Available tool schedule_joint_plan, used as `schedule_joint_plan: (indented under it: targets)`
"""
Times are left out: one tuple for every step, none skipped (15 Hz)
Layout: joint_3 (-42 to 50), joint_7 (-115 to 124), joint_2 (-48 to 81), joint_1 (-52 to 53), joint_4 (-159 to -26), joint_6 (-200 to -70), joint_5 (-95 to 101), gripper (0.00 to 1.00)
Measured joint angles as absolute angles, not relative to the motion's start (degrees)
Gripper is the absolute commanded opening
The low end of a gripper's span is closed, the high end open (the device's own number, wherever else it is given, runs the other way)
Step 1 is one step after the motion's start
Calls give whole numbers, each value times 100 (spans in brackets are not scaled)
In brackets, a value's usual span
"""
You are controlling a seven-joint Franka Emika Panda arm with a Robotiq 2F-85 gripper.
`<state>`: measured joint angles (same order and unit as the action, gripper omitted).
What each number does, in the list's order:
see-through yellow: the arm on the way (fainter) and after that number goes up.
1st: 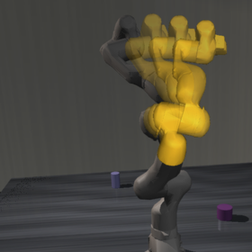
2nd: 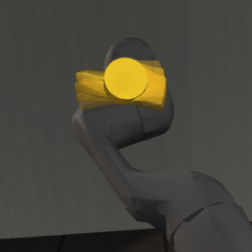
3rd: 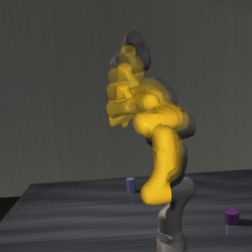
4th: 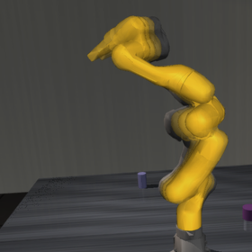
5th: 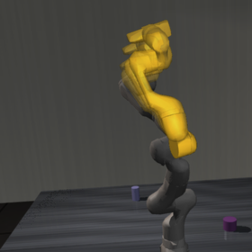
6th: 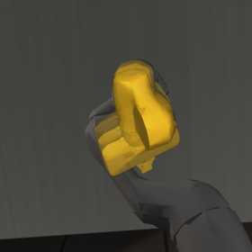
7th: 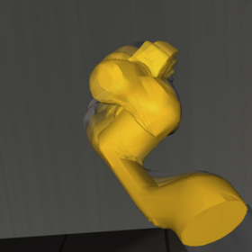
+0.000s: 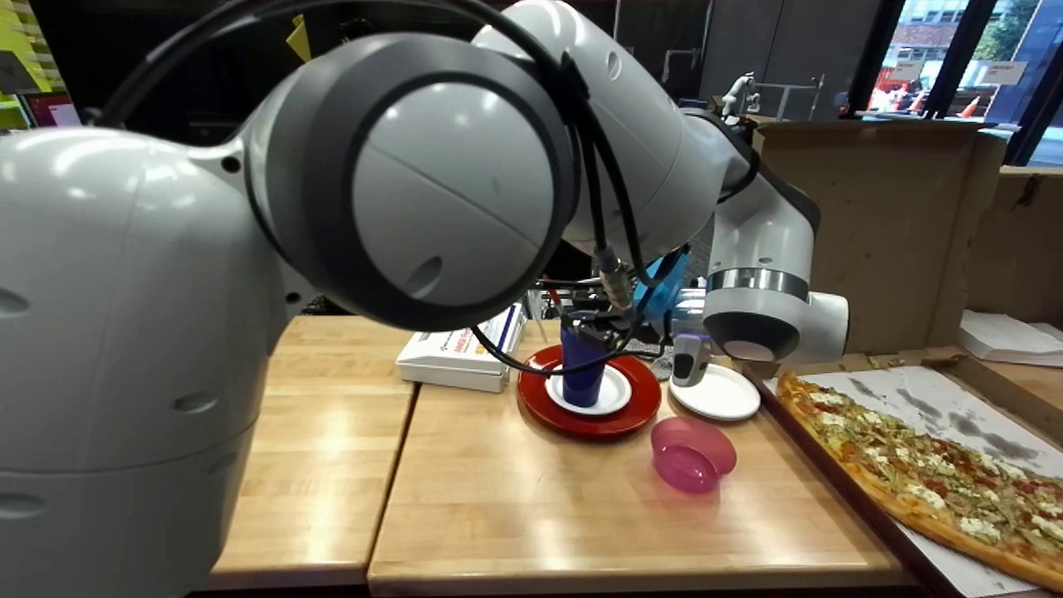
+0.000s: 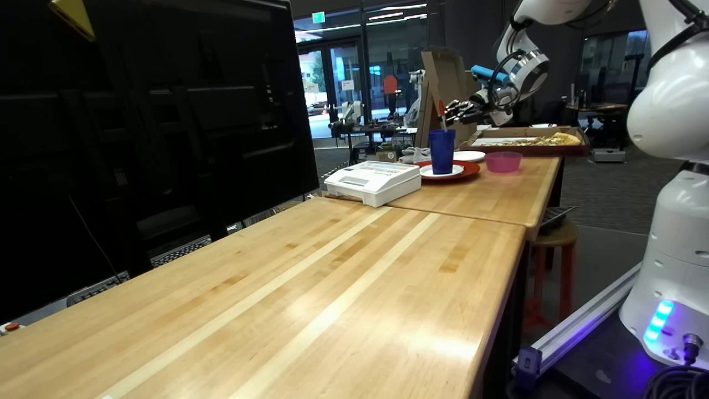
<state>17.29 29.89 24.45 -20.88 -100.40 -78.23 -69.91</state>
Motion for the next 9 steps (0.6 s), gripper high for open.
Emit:
schedule_joint_plan:
  targets:
    - [1729, 3002, 2456, -2095, -10024, -7822, -6992, 81]
    - [1729, 3018, 2465, -2100, -10008, -7821, -6992, 88]
    - [1729, 3034, 2471, -2103, -9991, -7819, -6993, 95]
    - [1729, 3052, 2474, -2105, -9975, -7816, -6993, 99]
    - [1729, 3071, 2474, -2106, -9962, -7813, -6993, 100]
    - [1729, 3085, 2474, -2106, -9948, -7809, -6993, 100]
    - [1728, 3096, 2474, -2106, -9937, -7805, -6993, 100]
    - [1728, 3102, 2474, -2106, -9923, -7798, -6993, 100]
    - [1728, 3108, 2474, -2106, -9904, -7791, -6993, 100]
